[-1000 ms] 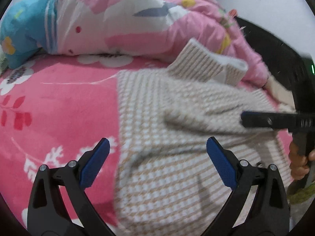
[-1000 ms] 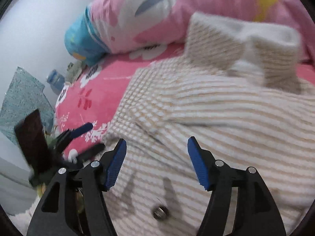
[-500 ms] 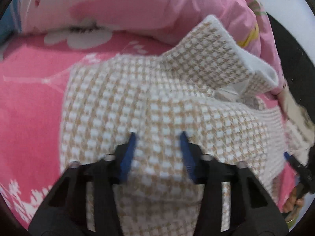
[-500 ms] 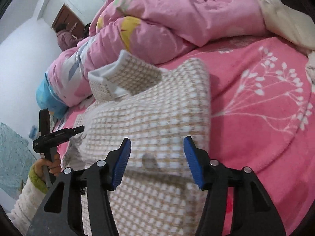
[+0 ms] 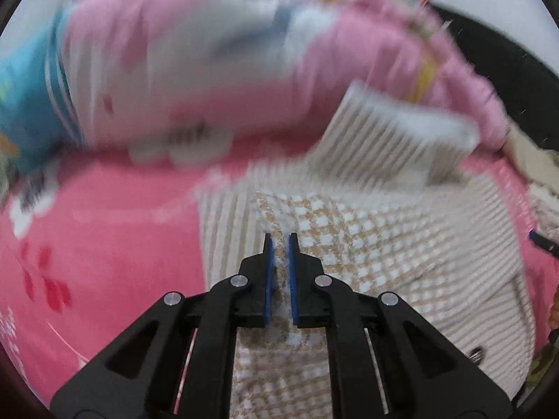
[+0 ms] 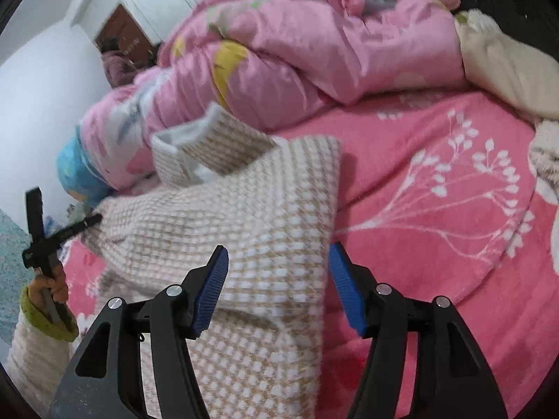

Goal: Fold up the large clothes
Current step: 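Close the left gripper on the other sleeve of the coat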

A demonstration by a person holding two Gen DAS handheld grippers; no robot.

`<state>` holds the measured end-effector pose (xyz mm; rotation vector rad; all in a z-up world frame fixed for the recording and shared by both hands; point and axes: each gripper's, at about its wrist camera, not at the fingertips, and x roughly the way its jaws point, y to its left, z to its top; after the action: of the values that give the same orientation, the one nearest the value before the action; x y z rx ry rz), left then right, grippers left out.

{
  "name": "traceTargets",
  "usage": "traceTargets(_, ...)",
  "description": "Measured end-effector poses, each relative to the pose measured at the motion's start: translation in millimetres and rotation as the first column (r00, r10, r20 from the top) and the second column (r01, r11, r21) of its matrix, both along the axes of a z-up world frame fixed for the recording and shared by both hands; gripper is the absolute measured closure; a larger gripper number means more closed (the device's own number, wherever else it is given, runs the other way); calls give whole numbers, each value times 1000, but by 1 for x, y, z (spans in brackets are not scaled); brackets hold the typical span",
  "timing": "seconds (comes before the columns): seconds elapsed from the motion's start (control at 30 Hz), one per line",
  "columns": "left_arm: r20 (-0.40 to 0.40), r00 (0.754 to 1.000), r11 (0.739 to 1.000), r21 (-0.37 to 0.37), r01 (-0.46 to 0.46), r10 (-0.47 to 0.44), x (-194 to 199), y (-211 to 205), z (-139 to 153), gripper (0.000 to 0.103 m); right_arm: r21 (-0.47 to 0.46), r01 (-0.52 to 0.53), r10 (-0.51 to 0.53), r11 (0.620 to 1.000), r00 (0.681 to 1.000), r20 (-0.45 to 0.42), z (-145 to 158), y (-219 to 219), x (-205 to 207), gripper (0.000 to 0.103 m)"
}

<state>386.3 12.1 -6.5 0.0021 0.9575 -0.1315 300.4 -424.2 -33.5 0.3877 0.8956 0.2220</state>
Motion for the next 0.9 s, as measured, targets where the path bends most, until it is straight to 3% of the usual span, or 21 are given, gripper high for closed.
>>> traceTargets(0.1, -27, 999, 997, -68, -25, 23, 1, 17, -32, 95, 0, -2, 2, 1000, 1000, -30, -7, 3, 7, 44)
traceTargets(0.2, 56, 998, 995, -95, -19, 25, -8, 22, -18, 95, -22, -13, 13, 1000, 1000, -21, -5, 7, 10, 44)
traceTargets(0.3, 158, 987, 998, -56, -19, 28, -12, 19, 1, 95, -55, -18, 17, 998, 1000, -14, -6, 10, 11, 44)
traceTargets(0.37, 120, 992, 1000, -12, -27, 29, 0, 16, -10, 95, -61, -17, 15, 998, 999, -32, -12, 9, 12, 44)
traceTargets(0.43, 28, 999, 999, 25, -36, 35, 9, 17, -36, 94, -47, -9, 6, 999, 998, -65, -22, 6, 14, 44)
traceTargets(0.6, 40, 998, 999, -10, -47, 48, -2, 23, -29, 91, 54, 8, -5, 999, 999, -51, -13, -9, 19, 44)
traceTargets(0.7, 42, 999, 999, 16, -34, 34, -3, 23, -26, 91, 125, 27, -21, 992, 999, -45, -5, -20, 42, 44)
traceTargets(0.8, 33, 999, 998, 55, -32, 31, -1, 16, -32, 92, 136, 71, -55, 988, 991, -121, -18, -26, 80, 44)
traceTargets(0.83, 37, 999, 997, 63, -37, 34, -2, 14, -33, 92, 123, 77, -60, 989, 988, -140, -23, -26, 89, 45)
traceTargets(0.9, 40, 998, 997, 61, -46, 43, -3, 13, -34, 92, 101, 65, -49, 993, 987, -155, -28, -20, 103, 69)
